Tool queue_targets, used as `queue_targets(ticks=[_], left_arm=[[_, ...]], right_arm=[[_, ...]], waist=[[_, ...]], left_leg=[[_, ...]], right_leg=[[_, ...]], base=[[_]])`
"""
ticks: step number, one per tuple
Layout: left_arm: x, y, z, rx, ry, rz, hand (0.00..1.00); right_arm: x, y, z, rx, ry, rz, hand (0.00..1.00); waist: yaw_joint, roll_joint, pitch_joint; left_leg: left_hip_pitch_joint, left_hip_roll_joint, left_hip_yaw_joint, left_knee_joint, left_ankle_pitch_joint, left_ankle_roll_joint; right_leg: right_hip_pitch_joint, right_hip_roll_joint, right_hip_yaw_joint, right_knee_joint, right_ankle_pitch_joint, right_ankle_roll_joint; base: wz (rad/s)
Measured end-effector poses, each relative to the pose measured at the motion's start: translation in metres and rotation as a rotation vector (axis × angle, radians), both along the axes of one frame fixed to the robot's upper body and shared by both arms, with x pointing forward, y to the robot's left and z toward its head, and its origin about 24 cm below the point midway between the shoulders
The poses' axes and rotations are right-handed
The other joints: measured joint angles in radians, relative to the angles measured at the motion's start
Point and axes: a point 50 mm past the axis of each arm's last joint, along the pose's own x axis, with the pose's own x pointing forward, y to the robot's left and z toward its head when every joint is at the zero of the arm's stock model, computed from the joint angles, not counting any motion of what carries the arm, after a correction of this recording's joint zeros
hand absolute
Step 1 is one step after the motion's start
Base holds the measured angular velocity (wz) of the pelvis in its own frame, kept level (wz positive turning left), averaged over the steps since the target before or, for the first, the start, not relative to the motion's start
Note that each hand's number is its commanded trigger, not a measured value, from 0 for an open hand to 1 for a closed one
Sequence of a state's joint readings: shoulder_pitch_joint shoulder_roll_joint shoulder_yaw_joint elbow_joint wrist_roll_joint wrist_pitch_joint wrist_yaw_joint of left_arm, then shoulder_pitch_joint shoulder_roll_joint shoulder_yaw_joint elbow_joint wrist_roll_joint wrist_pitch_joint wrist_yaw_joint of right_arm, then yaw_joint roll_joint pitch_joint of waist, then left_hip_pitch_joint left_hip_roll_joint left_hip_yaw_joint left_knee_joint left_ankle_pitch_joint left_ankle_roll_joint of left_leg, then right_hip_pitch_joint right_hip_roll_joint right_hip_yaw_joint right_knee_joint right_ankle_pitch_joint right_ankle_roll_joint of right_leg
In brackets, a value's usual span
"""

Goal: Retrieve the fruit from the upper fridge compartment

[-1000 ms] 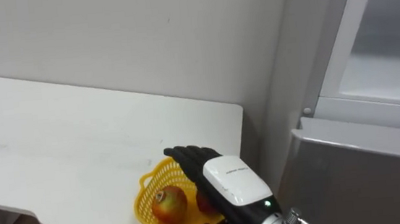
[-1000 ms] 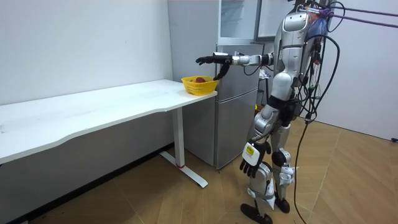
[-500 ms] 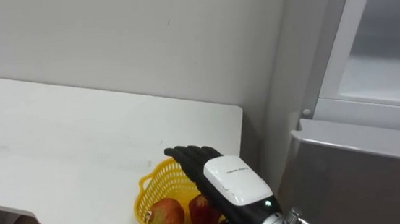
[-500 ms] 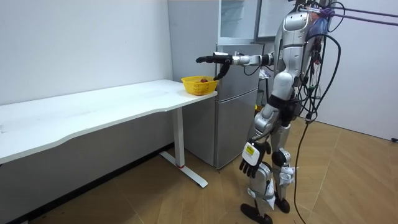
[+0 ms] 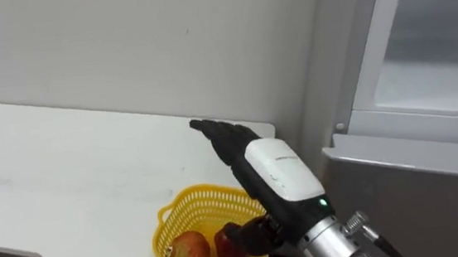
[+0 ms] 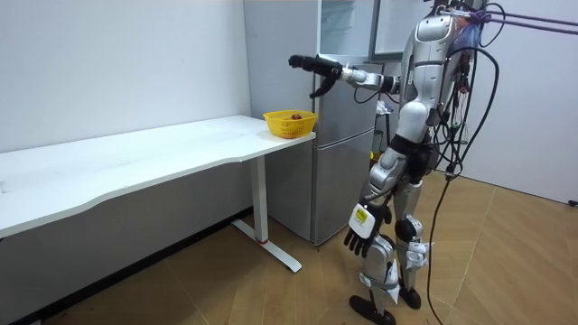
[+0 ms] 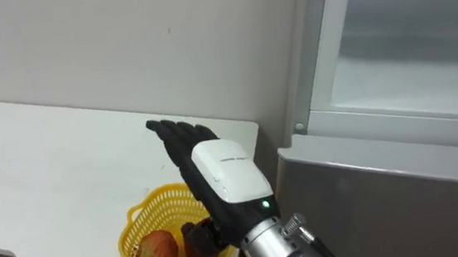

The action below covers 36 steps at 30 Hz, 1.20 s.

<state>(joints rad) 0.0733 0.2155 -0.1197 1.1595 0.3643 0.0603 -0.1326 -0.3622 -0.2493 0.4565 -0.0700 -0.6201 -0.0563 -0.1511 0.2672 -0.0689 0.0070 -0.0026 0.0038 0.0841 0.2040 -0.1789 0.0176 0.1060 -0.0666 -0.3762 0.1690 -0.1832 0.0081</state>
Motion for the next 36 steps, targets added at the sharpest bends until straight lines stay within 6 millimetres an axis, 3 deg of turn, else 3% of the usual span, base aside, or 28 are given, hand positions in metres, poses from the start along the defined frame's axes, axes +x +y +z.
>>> queue_targets(ticks=[5, 11, 15, 18, 22, 32, 36], left_arm=[[-0.003, -0.001, -0.001, -0.003, 0.004, 0.002, 0.0], [-0.013, -0.004, -0.003, -0.01, 0.007, 0.012, 0.0], [-0.013, -0.008, -0.004, -0.018, 0.006, 0.018, 0.0], [-0.018, -0.012, -0.005, -0.018, 0.016, 0.036, 0.0], [-0.023, -0.012, -0.006, -0.013, 0.03, 0.049, 0.0], [-0.037, -0.014, -0.008, -0.019, 0.065, 0.051, 0.0], [-0.045, -0.014, -0.008, -0.019, 0.084, 0.057, 0.0]], right_arm=[[-0.007, -0.001, 0.021, 0.053, -0.082, 0.019, 0.0], [-0.017, -0.016, 0.057, 0.257, -0.236, 0.019, 0.0], [-0.028, -0.026, 0.07, 0.361, -0.305, 0.01, 0.0], [-0.036, -0.028, 0.071, 0.398, -0.33, 0.012, 0.0], [-0.042, -0.038, 0.071, 0.446, -0.367, -0.034, 0.0], [-0.042, -0.075, 0.064, 0.541, -0.384, -0.21, 0.0], [-0.049, -0.096, 0.049, 0.555, -0.365, -0.325, 0.0]], waist=[[-0.03, 0.004, 0.0007], [-0.082, 0.01, 0.0007], [-0.109, 0.029, -0.0045], [-0.129, 0.046, -0.0116], [-0.158, 0.053, -0.0132], [-0.21, 0.044, -0.0149], [-0.222, 0.042, -0.0156]], left_leg=[[0.008, 0.001, 0.012, -0.003, 0.0, 0.0], [0.022, 0.002, 0.024, -0.005, 0.0, 0.001], [0.025, 0.003, 0.026, -0.006, -0.002, 0.002], [0.03, 0.002, 0.029, -0.007, -0.002, 0.002], [0.033, 0.003, 0.031, -0.007, -0.002, 0.002], [0.049, 0.005, 0.053, -0.017, -0.002, 0.002], [0.049, 0.006, 0.053, -0.017, -0.002, 0.002]], right_leg=[[-0.002, 0.002, 0.027, 0.0, 0.0, 0.0], [0.008, 0.003, 0.045, 0.001, 0.001, 0.001], [0.008, 0.003, 0.052, 0.002, 0.001, 0.001], [0.008, 0.003, 0.058, 0.003, 0.001, 0.001], [0.011, 0.003, 0.062, 0.003, 0.001, 0.001], [0.016, 0.007, 0.076, 0.002, 0.001, 0.001], [0.014, 0.006, 0.075, 0.003, 0.001, 0.001]], base=[[-0.07], [-0.05], [-0.03], [-0.04], [-0.02], [-0.05], [0.0]])
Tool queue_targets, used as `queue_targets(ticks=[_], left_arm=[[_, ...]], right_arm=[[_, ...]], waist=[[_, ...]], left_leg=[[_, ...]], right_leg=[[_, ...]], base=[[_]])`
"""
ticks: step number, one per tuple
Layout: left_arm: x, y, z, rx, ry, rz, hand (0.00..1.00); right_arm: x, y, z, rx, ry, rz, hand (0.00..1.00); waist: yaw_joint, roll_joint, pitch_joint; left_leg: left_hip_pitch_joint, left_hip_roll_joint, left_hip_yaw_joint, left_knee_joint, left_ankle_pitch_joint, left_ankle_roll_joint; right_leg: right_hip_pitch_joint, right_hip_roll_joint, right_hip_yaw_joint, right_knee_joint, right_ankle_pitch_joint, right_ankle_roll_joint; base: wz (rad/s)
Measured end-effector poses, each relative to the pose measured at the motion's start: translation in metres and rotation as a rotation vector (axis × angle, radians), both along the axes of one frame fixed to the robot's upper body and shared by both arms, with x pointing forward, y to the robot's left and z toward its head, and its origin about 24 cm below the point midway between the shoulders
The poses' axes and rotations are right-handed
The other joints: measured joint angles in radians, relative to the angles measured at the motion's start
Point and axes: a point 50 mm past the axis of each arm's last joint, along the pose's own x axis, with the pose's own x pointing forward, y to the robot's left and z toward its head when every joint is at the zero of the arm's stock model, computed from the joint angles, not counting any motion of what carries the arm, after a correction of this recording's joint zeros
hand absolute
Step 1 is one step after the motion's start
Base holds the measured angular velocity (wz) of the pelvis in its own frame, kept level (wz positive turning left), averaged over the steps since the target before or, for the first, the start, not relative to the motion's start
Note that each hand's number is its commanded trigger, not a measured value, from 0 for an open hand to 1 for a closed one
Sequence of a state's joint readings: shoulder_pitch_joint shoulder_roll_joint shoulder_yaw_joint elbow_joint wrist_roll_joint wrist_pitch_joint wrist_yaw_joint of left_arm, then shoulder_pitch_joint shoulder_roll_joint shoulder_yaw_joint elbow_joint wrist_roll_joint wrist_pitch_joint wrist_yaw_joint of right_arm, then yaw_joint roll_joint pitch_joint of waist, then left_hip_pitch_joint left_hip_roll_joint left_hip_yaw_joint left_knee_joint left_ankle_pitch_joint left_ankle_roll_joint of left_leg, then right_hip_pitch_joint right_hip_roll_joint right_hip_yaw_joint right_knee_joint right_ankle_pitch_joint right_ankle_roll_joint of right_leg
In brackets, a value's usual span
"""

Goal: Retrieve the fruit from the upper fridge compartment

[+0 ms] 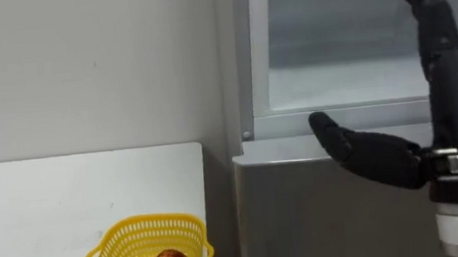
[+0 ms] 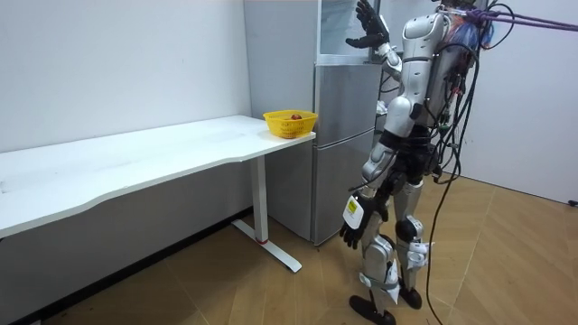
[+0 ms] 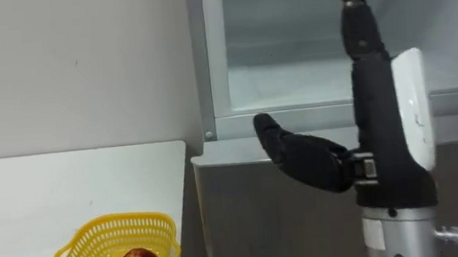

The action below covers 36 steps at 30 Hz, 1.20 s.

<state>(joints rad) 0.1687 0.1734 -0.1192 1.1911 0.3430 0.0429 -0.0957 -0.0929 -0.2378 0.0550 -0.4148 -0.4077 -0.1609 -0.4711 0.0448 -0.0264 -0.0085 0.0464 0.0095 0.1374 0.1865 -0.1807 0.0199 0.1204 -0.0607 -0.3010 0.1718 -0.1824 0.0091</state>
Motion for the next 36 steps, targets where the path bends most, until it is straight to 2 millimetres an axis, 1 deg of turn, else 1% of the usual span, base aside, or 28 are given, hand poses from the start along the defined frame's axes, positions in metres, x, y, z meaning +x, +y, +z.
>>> queue_targets(ticks=[2, 3, 4, 5, 7, 11, 15, 19, 24, 29, 31, 36], left_arm=[[-0.003, 0.0, 0.0, 0.001, 0.007, 0.003, 0.0], [-0.005, 0.0, 0.0, 0.001, 0.011, 0.004, 0.0], [-0.005, 0.0, 0.0, 0.001, 0.01, 0.006, 0.0], [-0.005, 0.0, 0.0, 0.001, 0.008, 0.009, 0.0], [-0.004, 0.001, 0.001, 0.001, -0.006, 0.021, 0.0], [-0.006, 0.001, 0.001, 0.0, -0.009, 0.022, 0.0], [-0.008, 0.001, 0.001, -0.003, -0.012, 0.052, 0.0], [-0.012, 0.001, 0.001, -0.006, -0.005, 0.073, 0.0], [-0.011, 0.001, 0.001, -0.008, -0.007, 0.078, 0.0], [-0.011, 0.001, 0.001, -0.005, -0.002, 0.079, 0.0], [-0.011, 0.001, 0.001, -0.005, -0.003, 0.079, 0.0], [-0.011, 0.001, 0.001, -0.005, -0.004, 0.079, 0.0]], right_arm=[[-0.003, -0.005, -0.005, 0.014, 0.011, -0.029, 0.0], [-0.005, -0.007, -0.008, 0.022, 0.014, -0.045, 0.0], [-0.006, -0.009, -0.009, 0.026, 0.014, -0.055, 0.0], [-0.007, -0.01, -0.01, 0.027, 0.013, -0.058, 0.0], [-0.009, -0.016, -0.009, 0.024, -0.004, -0.091, 0.0], [-0.013, -0.025, -0.011, 0.038, -0.02, -0.146, 0.0], [-0.018, -0.03, -0.023, 0.047, 0.025, -0.178, 0.0], [-0.022, -0.035, -0.038, 0.054, 0.082, -0.213, 0.0], [-0.02, -0.037, -0.045, 0.055, 0.116, -0.226, 0.0], [-0.017, -0.037, -0.061, 0.048, 0.196, -0.229, 0.0], [-0.016, -0.034, -0.067, 0.039, 0.236, -0.209, 0.0], [-0.017, -0.034, -0.079, 0.025, 0.305, -0.2, 0.0]], waist=[[-0.012, 0.004, 0.0017], [-0.013, 0.007, 0.0035], [-0.012, 0.012, 0.0069], [-0.014, 0.014, 0.0081], [-0.032, 0.019, 0.0069], [-0.045, 0.021, 0.0063], [-0.061, 0.024, 0.0049], [-0.063, 0.027, 0.0029], [-0.065, 0.026, 0.003], [-0.062, 0.022, 0.0038], [-0.063, 0.019, 0.0058], [-0.063, 0.014, 0.0049]], left_leg=[[0.0, 0.001, 0.001, -0.001, 0.0, 0.0], [0.0, 0.003, 0.007, 0.0, 0.0, 0.0], [-0.002, 0.006, 0.018, 0.001, 0.0, 0.0], [-0.004, 0.007, 0.021, 0.001, 0.0, 0.0], [-0.017, 0.007, 0.025, 0.01, -0.001, 0.0], [-0.016, 0.007, 0.028, 0.016, -0.001, 0.0], [-0.012, 0.008, 0.033, 0.012, 0.0, 0.0], [-0.005, 0.011, 0.052, 0.005, -0.002, -0.002], [0.001, 0.011, 0.054, 0.0, -0.003, -0.004], [0.012, 0.01, 0.062, -0.009, -0.004, -0.005], [0.014, 0.011, 0.063, -0.014, -0.004, -0.005], [0.013, 0.011, 0.064, -0.018, -0.004, -0.005]], right_leg=[[-0.004, 0.0, 0.004, 0.002, 0.0, 0.0], [-0.01, 0.001, 0.014, 0.006, 0.0, 0.0], [-0.02, 0.001, 0.024, 0.016, 0.0, 0.0], [-0.023, 0.002, 0.025, 0.016, 0.0, 0.0], [-0.039, 0.001, 0.025, 0.013, 0.0, -0.001], [-0.04, 0.002, 0.027, 0.01, -0.001, -0.001], [-0.036, 0.004, 0.027, 0.003, -0.001, -0.002], [-0.034, 0.008, 0.039, -0.002, 0.0, -0.002], [-0.033, 0.011, 0.048, -0.004, 0.0, -0.002], [-0.031, 0.011, 0.055, -0.004, 0.0, -0.002], [-0.032, 0.011, 0.056, -0.004, 0.0, -0.002], [-0.035, 0.01, 0.058, -0.006, -0.001, -0.002]], base=[[-0.07], [-0.22], [-0.23], [-0.16], [-0.02], [0.0], [-0.01], [-0.09], [-0.05], [-0.04], [-0.02], [0.0]])
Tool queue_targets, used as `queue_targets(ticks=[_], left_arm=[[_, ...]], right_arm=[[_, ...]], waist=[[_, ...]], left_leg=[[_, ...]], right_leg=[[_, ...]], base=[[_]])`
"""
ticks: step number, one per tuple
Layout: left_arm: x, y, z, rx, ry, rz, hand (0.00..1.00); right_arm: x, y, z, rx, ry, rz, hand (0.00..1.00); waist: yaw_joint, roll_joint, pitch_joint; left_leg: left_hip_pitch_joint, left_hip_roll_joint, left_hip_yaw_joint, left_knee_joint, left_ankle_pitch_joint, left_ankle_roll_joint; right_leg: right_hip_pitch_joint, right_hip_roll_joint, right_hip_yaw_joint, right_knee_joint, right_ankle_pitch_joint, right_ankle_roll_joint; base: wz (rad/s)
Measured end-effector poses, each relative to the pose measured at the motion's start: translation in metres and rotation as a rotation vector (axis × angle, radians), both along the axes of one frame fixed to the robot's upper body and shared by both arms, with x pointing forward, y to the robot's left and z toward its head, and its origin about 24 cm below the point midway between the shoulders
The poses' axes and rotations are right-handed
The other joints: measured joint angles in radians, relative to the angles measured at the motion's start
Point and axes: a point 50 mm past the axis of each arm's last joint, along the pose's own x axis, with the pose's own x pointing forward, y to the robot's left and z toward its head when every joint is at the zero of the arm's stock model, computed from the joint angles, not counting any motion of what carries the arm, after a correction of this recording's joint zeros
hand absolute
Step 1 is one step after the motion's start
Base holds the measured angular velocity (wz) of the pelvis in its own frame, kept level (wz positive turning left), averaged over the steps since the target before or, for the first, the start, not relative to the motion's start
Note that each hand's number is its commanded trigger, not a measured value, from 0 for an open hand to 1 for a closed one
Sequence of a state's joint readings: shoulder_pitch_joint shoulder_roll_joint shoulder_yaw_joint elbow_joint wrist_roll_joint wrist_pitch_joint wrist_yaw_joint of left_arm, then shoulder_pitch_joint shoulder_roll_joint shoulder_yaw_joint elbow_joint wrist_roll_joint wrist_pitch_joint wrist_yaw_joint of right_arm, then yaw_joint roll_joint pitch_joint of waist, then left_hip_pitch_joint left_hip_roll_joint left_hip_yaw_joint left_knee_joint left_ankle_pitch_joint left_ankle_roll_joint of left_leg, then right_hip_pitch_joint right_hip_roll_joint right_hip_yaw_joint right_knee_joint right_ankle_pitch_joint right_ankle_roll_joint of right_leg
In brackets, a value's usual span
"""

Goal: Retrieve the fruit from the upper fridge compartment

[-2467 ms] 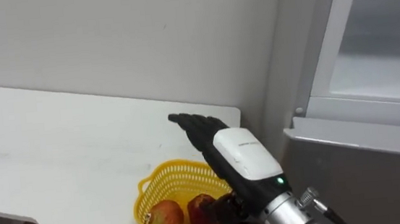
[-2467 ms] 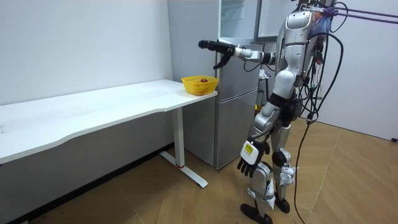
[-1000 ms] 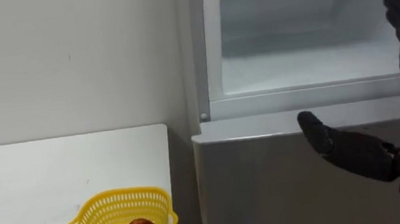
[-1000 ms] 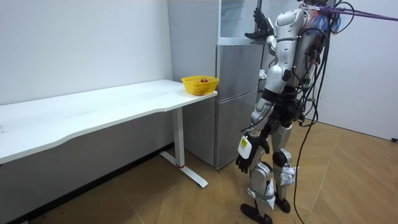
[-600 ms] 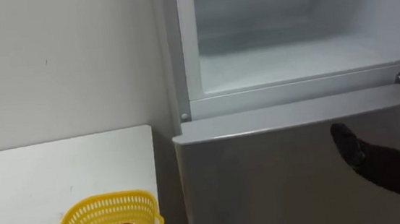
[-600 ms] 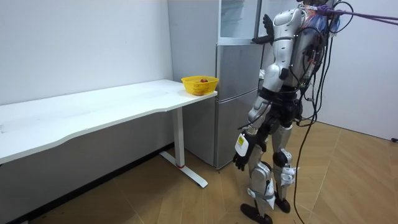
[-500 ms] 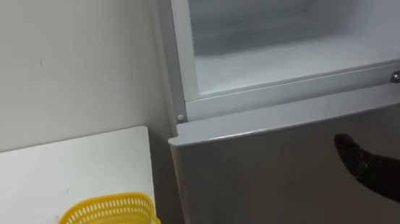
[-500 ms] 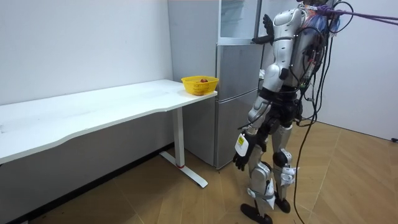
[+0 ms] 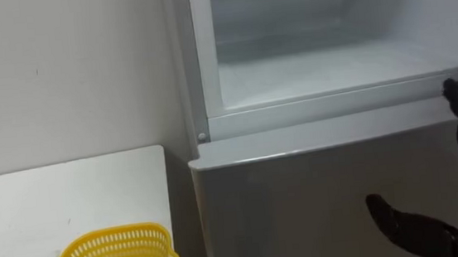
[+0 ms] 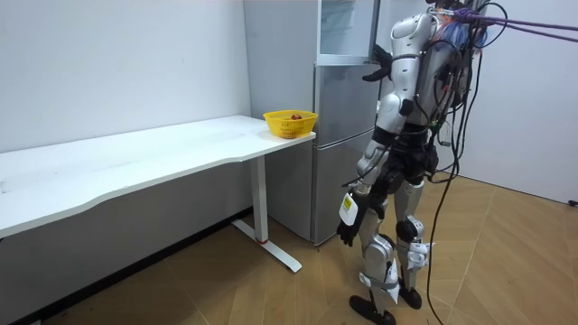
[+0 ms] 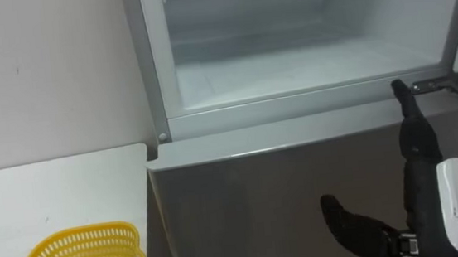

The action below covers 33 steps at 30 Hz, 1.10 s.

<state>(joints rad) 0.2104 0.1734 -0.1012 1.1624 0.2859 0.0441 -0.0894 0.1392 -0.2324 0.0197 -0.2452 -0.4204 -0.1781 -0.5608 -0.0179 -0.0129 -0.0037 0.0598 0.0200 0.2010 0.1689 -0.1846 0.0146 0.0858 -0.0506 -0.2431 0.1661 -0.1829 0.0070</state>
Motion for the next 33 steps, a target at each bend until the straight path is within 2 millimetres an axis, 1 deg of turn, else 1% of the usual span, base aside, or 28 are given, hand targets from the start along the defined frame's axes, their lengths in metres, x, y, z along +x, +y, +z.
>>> queue_targets(ticks=[5, 8, 10, 11, 13, 19, 23, 28, 29, 33], left_arm=[[0.001, 0.0, 0.0, 0.001, 0.0, -0.001, 0.0], [0.002, 0.0, 0.0, 0.013, -0.004, 0.0, 0.0], [0.002, -0.002, 0.0, 0.018, -0.002, 0.003, 0.0], [0.002, -0.002, 0.0, 0.018, -0.002, 0.003, 0.0], [0.005, -0.002, 0.0, 0.02, -0.01, -0.007, 0.0], [0.007, -0.002, 0.0, 0.019, -0.019, -0.009, 0.0], [0.008, -0.002, 0.0, 0.017, -0.024, -0.002, 0.0], [0.008, -0.002, 0.001, 0.016, -0.029, -0.001, 0.0], [0.008, -0.002, 0.001, 0.016, -0.029, -0.001, 0.0], [0.007, -0.002, 0.001, 0.025, -0.031, 0.002, 0.0]], right_arm=[[-0.003, -0.002, -0.01, -0.007, 0.045, -0.017, 0.0], [-0.003, -0.005, -0.022, -0.015, 0.102, -0.034, 0.0], [-0.006, -0.005, -0.033, 0.0, 0.158, -0.034, 0.0], [-0.007, -0.004, -0.035, 0.008, 0.166, -0.032, 0.0], [-0.009, -0.003, -0.044, 0.033, 0.215, -0.019, 0.0], [-0.012, -0.001, -0.061, 0.067, 0.311, 0.013, 0.0], [-0.013, -0.002, -0.069, 0.093, 0.347, 0.016, 0.0], [-0.017, 0.002, -0.093, 0.118, 0.46, 0.035, 0.0], [-0.018, 0.002, -0.096, 0.119, 0.473, 0.035, 0.0], [-0.026, -0.004, -0.119, 0.123, 0.581, 0.006, 0.0]], waist=[[-0.003, -0.001, -0.0004], [-0.002, -0.001, -0.0007], [-0.001, 0.002, -0.0005], [-0.001, 0.002, -0.0005], [0.0, 0.005, -0.0003], [-0.002, 0.016, -0.0008], [0.001, 0.022, -0.0031], [0.002, 0.024, -0.0027], [0.002, 0.024, -0.0027], [0.001, 0.023, -0.0011]], left_leg=[[-0.002, 0.001, 0.0, 0.0, 0.0, 0.0], [-0.002, 0.001, 0.0, 0.0, 0.0, 0.0], [-0.002, 0.001, 0.0, 0.0, 0.0, 0.0], [-0.003, 0.001, 0.0, 0.0, 0.0, 0.0], [-0.003, 0.001, 0.005, 0.0, 0.0, 0.0], [-0.009, 0.001, 0.01, 0.002, 0.0, 0.0], [-0.013, 0.001, 0.012, 0.003, 0.0, 0.0], [-0.012, 0.0, 0.014, 0.003, 0.0, 0.0], [-0.012, 0.0, 0.014, 0.003, 0.0, 0.0], [0.001, 0.001, 0.014, 0.0, 0.0, 0.0]], right_leg=[[0.0, 0.0, -0.004, 0.001, 0.0, 0.0], [-0.001, 0.0, -0.003, 0.001, 0.0, 0.0], [-0.001, 0.0, -0.002, 0.001, 0.0, 0.0], [-0.002, 0.0, 0.0, 0.001, 0.0, 0.0], [0.001, 0.002, 0.015, 0.0, 0.0, 0.0], [-0.001, 0.002, 0.022, 0.001, 0.0, 0.0], [-0.004, 0.003, 0.022, 0.001, 0.0, 0.0], [-0.004, 0.003, 0.023, 0.0, 0.0, 0.0], [-0.003, 0.002, 0.023, 0.0, 0.0, 0.0], [-0.002, 0.002, 0.024, -0.001, -0.001, 0.001]], base=[[0.0], [0.0], [0.0], [0.0], [-0.06], [-0.02], [0.0], [0.0], [0.0], [0.0]])
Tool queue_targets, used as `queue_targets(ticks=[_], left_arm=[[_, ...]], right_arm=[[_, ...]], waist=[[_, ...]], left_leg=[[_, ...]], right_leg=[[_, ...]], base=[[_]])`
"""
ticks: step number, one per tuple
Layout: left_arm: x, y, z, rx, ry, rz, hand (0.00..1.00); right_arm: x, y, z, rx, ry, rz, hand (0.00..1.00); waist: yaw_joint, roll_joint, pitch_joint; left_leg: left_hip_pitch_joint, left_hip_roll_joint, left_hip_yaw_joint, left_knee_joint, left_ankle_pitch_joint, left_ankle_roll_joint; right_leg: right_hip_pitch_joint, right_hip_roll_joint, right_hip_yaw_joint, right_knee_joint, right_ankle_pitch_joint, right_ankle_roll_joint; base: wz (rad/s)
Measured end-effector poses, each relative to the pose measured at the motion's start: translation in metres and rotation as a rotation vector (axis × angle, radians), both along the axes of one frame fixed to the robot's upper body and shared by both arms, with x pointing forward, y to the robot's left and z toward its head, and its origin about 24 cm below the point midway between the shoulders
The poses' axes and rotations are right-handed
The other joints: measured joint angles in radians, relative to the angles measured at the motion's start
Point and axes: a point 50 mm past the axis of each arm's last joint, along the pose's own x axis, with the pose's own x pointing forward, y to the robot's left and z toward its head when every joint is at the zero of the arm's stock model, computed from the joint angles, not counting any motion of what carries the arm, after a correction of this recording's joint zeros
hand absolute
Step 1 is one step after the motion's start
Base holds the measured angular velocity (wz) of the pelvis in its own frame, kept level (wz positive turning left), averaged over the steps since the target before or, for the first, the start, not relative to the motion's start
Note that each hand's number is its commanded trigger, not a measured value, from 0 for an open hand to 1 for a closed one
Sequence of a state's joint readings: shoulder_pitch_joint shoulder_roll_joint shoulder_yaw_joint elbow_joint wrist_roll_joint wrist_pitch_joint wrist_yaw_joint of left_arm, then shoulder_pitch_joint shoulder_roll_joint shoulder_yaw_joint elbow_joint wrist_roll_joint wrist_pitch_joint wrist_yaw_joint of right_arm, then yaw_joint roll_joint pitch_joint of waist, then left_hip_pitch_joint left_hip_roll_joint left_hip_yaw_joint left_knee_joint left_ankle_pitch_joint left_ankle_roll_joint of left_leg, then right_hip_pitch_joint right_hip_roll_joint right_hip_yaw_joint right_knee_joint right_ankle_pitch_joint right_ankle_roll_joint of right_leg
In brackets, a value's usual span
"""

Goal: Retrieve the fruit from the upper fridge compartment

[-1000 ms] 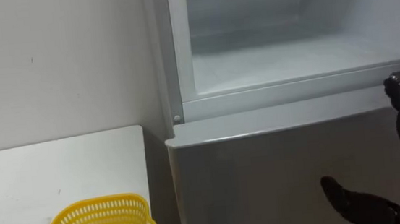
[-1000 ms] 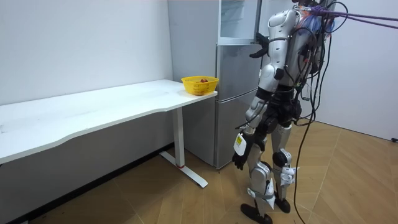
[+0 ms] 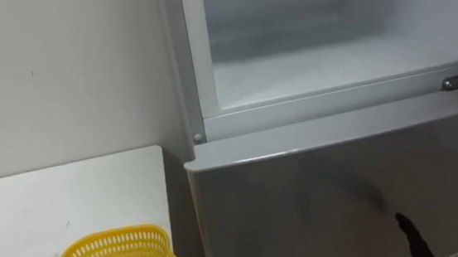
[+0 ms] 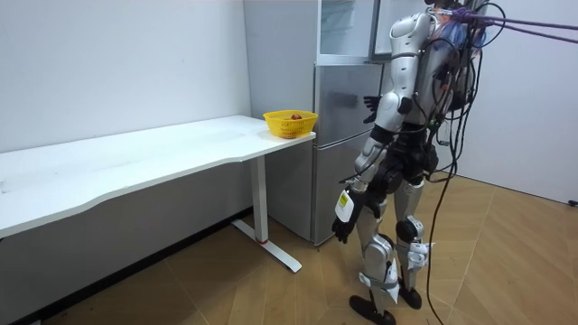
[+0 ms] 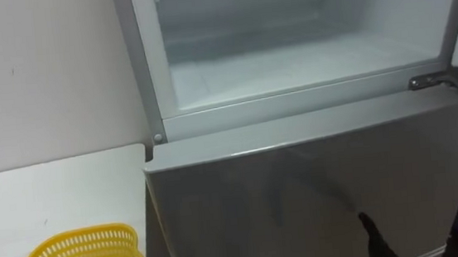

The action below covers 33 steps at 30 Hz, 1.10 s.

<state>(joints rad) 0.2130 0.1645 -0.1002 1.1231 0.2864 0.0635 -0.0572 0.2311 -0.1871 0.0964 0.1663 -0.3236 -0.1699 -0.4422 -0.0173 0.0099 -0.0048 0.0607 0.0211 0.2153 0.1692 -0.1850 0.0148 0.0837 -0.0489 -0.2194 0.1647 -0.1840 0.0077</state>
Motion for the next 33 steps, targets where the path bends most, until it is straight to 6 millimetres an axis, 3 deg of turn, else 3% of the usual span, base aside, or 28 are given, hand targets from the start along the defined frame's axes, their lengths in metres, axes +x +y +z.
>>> queue_targets(ticks=[7, 14, 22, 33], left_arm=[[0.003, 0.0, 0.001, 0.003, -0.016, -0.002, 0.0], [-0.001, 0.001, 0.001, 0.01, -0.003, 0.006, 0.0], [-0.006, 0.001, 0.002, 0.017, 0.012, 0.008, 0.0], [-0.011, 0.006, 0.003, 0.042, 0.046, 0.038, 0.0]], right_arm=[[-0.021, -0.008, -0.034, -0.001, 0.194, -0.029, 0.0], [-0.044, -0.018, -0.067, -0.002, 0.379, -0.089, 0.0], [-0.095, -0.025, -0.117, 0.05, 0.719, -0.166, 0.0], [-0.135, -0.037, -0.139, 0.118, 0.967, -0.287, 0.0]], waist=[[-0.004, -0.005, 0.0039], [-0.003, -0.008, 0.0], [-0.002, -0.009, -0.0012], [0.006, -0.009, 0.0029]], left_leg=[[-0.007, 0.0, 0.0, -0.001, 0.0, 0.0], [-0.003, -0.001, -0.001, -0.001, 0.0, 0.0], [0.004, 0.002, -0.001, 0.0, -0.002, -0.003], [0.007, 0.001, -0.005, 0.0, -0.002, -0.003]], right_leg=[[-0.002, -0.001, -0.001, 0.002, -0.002, 0.0], [0.004, -0.001, -0.003, -0.001, -0.002, 0.0], [0.019, -0.001, -0.006, -0.014, -0.002, 0.0], [0.023, -0.001, -0.006, -0.015, -0.002, 0.0]], base=[[0.0], [0.0], [0.0], [0.0]])
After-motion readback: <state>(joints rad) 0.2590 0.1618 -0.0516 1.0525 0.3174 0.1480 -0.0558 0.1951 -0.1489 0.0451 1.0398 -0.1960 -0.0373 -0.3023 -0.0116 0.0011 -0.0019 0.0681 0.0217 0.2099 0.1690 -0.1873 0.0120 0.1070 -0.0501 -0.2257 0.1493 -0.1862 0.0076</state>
